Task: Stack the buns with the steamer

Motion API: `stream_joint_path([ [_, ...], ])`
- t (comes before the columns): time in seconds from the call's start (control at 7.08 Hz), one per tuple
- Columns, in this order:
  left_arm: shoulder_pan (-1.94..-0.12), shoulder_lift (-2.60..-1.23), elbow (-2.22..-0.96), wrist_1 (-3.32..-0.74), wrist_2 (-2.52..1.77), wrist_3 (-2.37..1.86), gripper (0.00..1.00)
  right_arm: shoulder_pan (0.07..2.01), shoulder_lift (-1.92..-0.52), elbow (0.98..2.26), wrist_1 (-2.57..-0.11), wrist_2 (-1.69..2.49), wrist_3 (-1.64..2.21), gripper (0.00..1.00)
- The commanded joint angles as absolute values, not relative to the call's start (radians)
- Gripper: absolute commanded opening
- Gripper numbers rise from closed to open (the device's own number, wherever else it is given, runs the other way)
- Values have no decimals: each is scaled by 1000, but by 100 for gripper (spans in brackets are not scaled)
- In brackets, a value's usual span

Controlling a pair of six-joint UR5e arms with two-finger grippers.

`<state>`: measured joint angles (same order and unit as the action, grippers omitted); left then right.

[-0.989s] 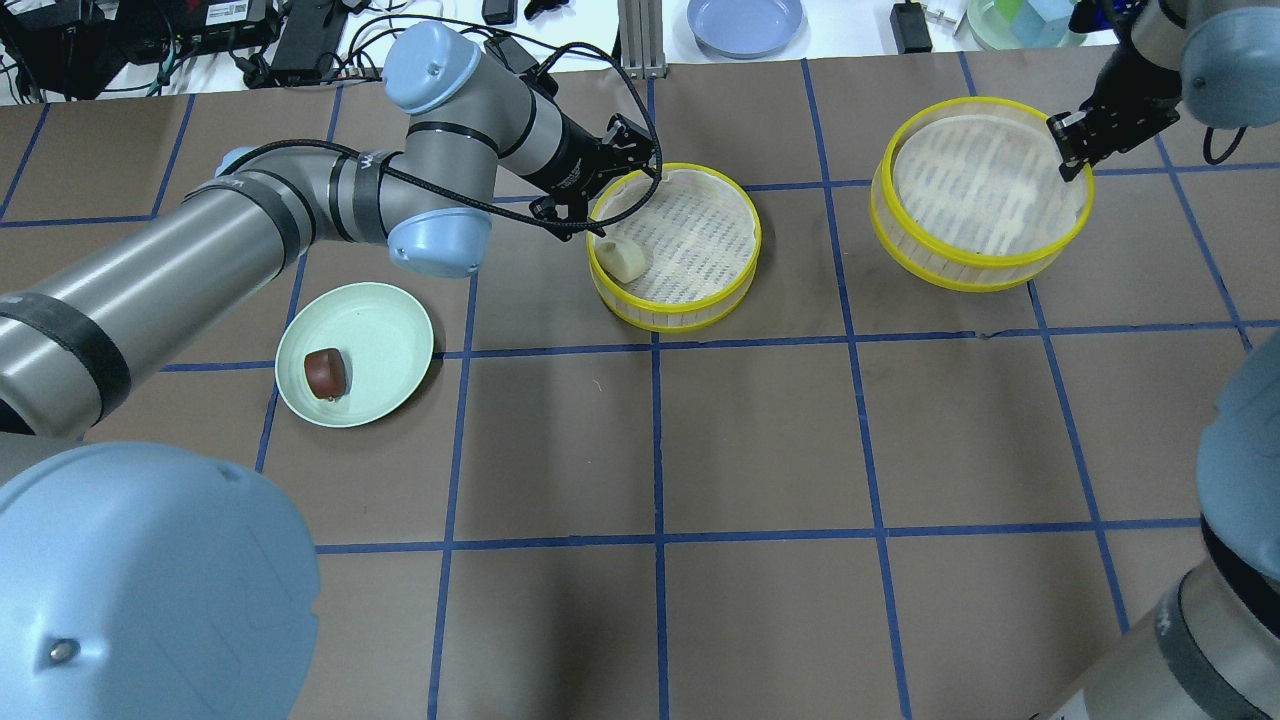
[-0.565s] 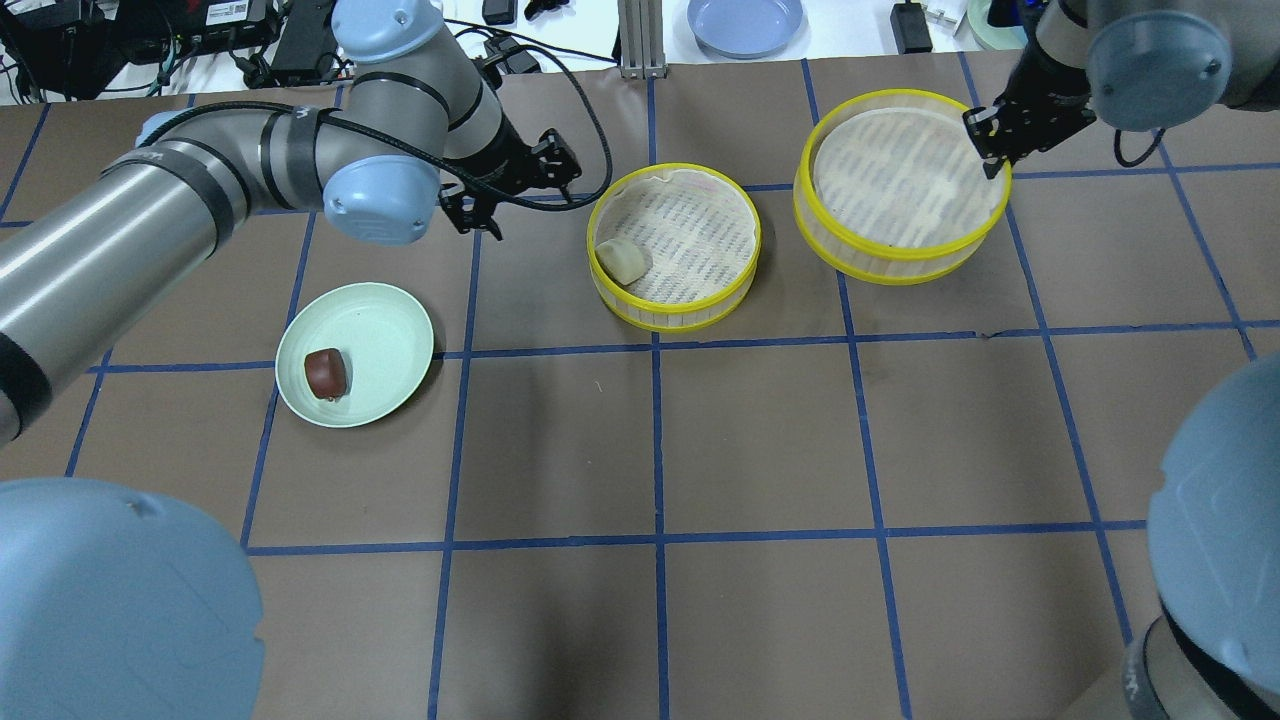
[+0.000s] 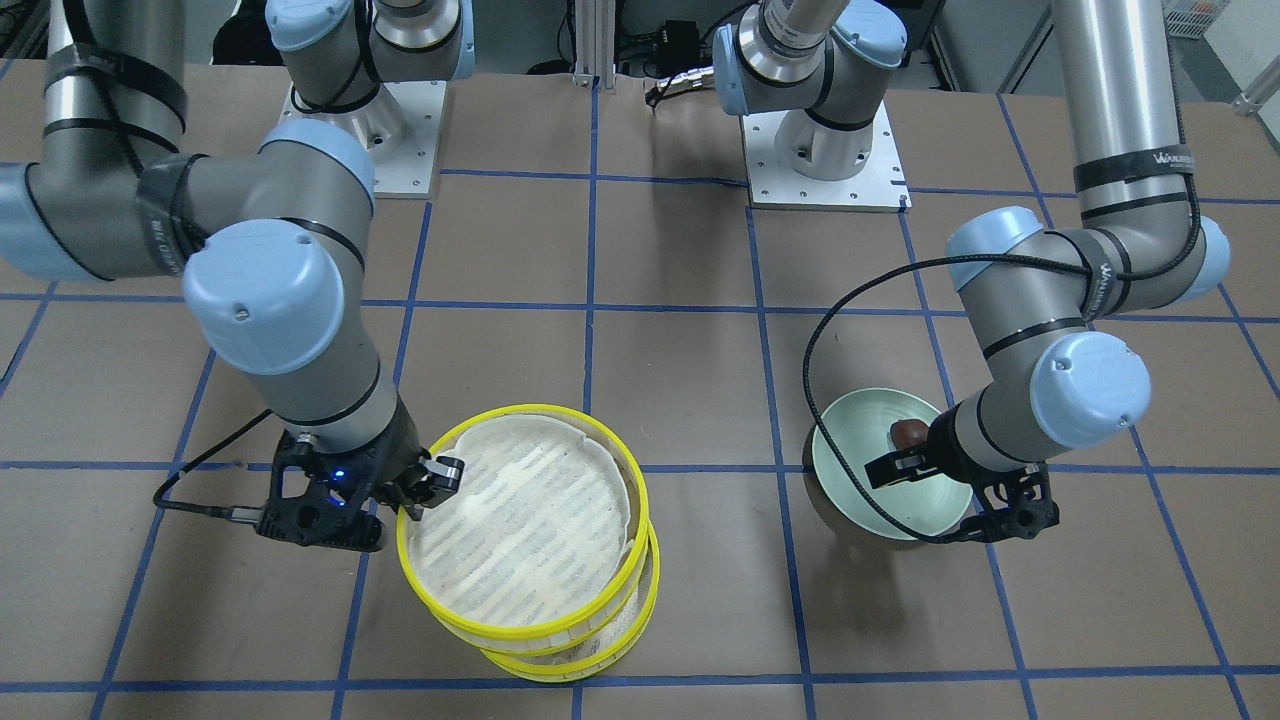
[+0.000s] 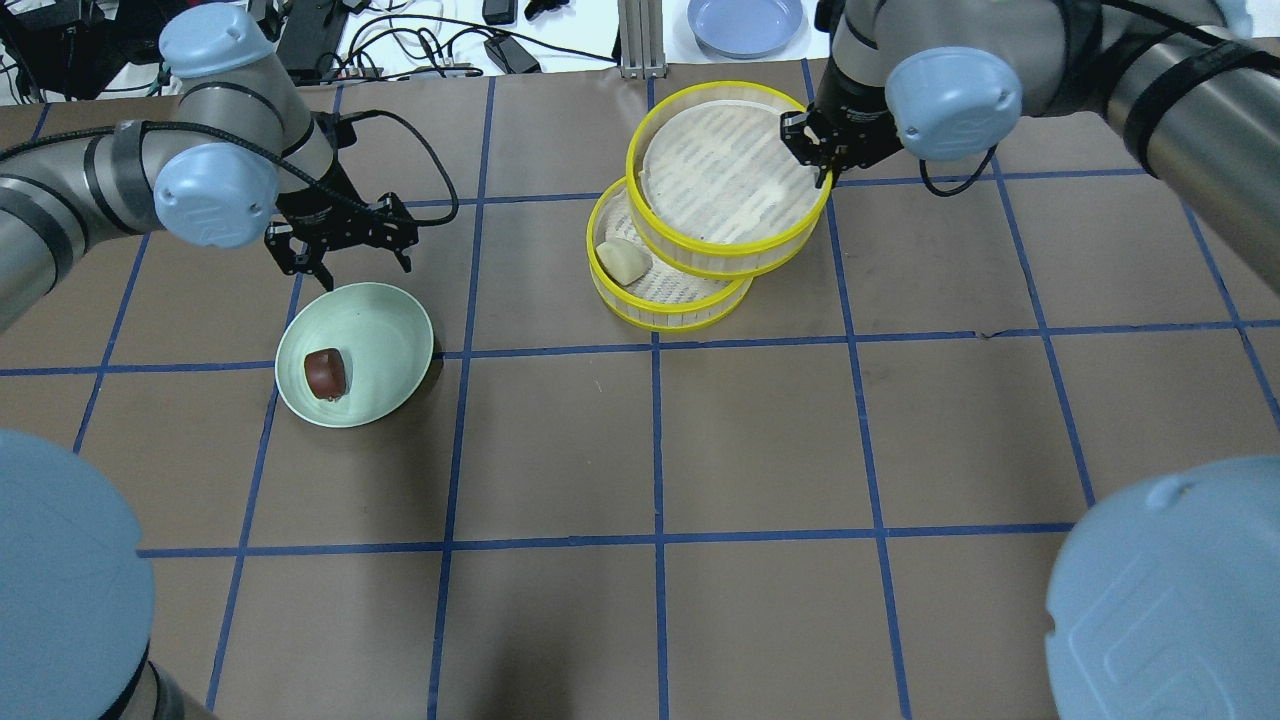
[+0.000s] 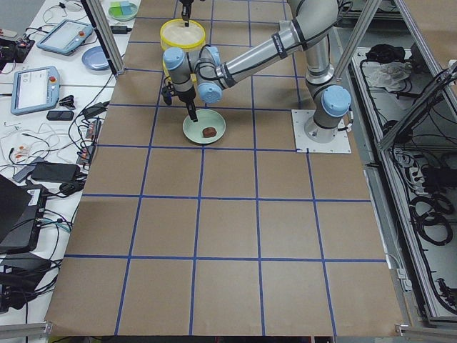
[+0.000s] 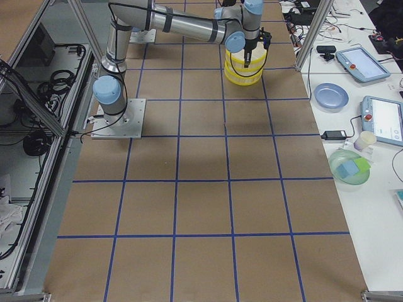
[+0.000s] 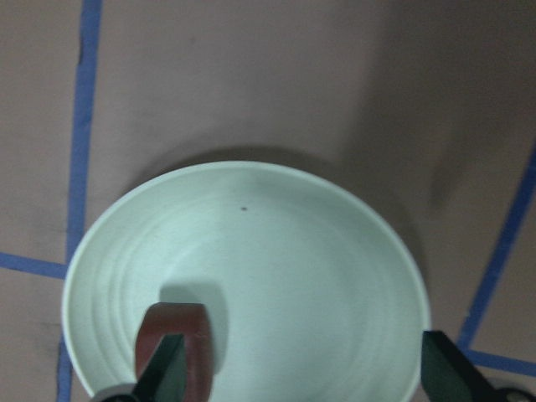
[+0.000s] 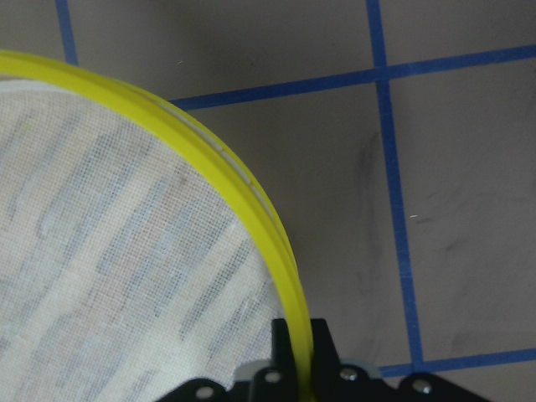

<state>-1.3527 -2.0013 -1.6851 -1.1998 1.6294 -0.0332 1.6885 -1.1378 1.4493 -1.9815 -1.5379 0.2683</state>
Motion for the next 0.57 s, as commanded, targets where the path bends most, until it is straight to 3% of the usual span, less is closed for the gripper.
stream_joint_path([
  [0.0, -1275, -2022, -1732, -1204, 1672, 32, 100, 1738, -1071, 1451, -2076, -1540, 381, 0],
  [0.42, -1270, -2049, -1727, -1209, 1603, -40, 100, 1752, -1046, 1450, -2080, -1626, 338, 0],
])
